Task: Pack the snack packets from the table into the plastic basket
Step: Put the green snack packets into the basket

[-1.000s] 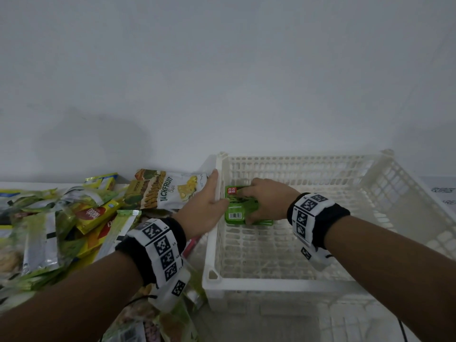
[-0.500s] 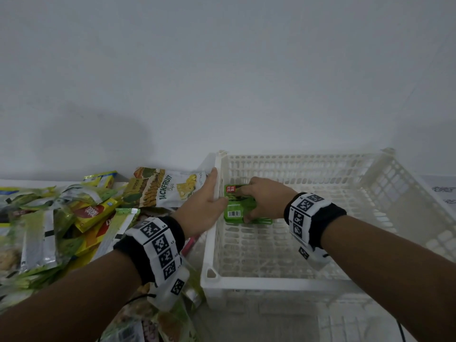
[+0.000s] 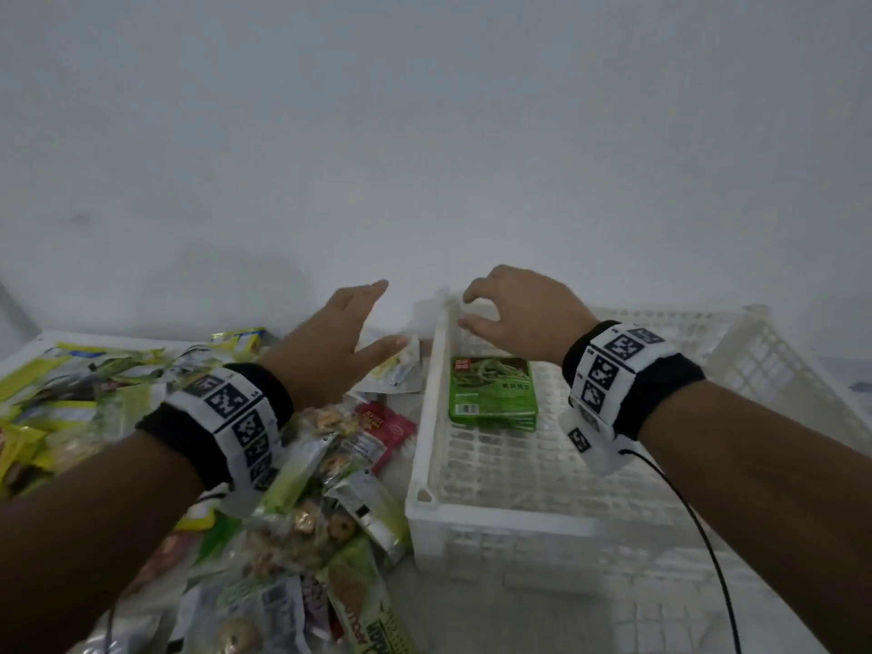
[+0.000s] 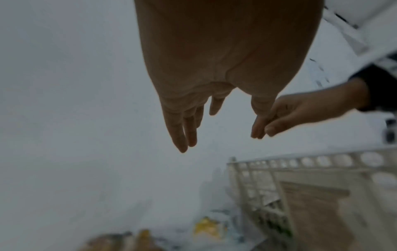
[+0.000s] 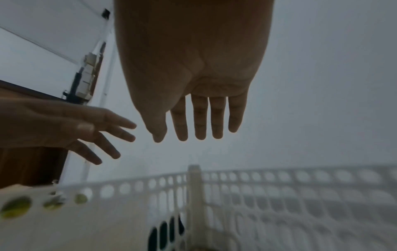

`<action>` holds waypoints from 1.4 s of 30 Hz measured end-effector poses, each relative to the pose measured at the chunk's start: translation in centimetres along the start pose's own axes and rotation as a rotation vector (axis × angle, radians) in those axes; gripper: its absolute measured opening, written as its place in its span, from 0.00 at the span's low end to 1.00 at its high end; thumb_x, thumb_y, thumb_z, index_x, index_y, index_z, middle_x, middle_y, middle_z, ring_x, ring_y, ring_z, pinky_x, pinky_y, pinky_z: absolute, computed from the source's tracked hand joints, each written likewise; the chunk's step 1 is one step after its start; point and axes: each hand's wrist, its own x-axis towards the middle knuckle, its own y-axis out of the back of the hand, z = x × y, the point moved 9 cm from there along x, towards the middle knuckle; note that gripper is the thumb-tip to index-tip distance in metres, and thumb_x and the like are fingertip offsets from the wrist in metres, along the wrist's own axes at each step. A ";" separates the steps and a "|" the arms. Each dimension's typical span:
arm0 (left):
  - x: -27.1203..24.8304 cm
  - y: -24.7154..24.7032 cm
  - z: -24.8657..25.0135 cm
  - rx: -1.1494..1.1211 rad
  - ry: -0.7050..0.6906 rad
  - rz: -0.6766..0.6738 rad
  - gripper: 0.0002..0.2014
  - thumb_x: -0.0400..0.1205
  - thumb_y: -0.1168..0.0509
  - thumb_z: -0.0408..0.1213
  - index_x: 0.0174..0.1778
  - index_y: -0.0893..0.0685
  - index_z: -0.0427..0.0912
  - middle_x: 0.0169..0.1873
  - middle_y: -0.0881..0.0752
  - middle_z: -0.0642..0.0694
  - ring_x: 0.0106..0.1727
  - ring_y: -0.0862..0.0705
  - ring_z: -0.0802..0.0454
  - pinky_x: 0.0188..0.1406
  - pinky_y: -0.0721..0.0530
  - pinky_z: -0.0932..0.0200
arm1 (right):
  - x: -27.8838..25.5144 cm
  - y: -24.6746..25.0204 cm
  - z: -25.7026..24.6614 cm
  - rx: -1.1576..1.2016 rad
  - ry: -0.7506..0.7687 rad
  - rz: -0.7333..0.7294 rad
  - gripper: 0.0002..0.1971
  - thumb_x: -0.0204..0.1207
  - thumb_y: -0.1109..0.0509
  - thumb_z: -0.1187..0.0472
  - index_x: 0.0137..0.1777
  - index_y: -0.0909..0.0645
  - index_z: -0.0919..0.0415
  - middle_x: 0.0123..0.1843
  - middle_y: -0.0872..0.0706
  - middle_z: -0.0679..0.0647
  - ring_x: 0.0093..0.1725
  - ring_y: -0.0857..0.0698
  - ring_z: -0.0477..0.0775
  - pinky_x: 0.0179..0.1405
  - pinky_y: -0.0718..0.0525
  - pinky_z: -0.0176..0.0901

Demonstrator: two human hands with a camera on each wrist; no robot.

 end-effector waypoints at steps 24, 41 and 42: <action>-20.2 10.6 -24.4 0.481 0.103 -0.051 0.28 0.84 0.36 0.60 0.78 0.23 0.50 0.76 0.25 0.44 0.77 0.27 0.40 0.68 0.25 0.47 | 4.7 -4.7 -33.1 -0.154 0.117 -0.232 0.24 0.82 0.36 0.36 0.76 0.25 0.41 0.68 0.19 0.51 0.67 0.19 0.58 0.60 0.17 0.54; -27.1 9.6 -34.8 0.351 0.262 -0.078 0.48 0.79 0.39 0.72 0.89 0.46 0.52 0.88 0.45 0.38 0.88 0.47 0.39 0.85 0.41 0.41 | 3.8 -14.1 -45.1 -0.055 0.342 -0.327 0.37 0.81 0.36 0.31 0.86 0.44 0.34 0.88 0.43 0.58 0.86 0.41 0.63 0.79 0.27 0.62; -27.3 9.5 -35.6 0.312 0.313 -0.121 0.50 0.77 0.39 0.74 0.90 0.49 0.53 0.88 0.47 0.39 0.88 0.47 0.39 0.85 0.41 0.41 | 4.1 -14.6 -45.5 -0.064 0.364 -0.341 0.38 0.80 0.37 0.30 0.87 0.46 0.33 0.89 0.44 0.58 0.87 0.43 0.62 0.81 0.30 0.63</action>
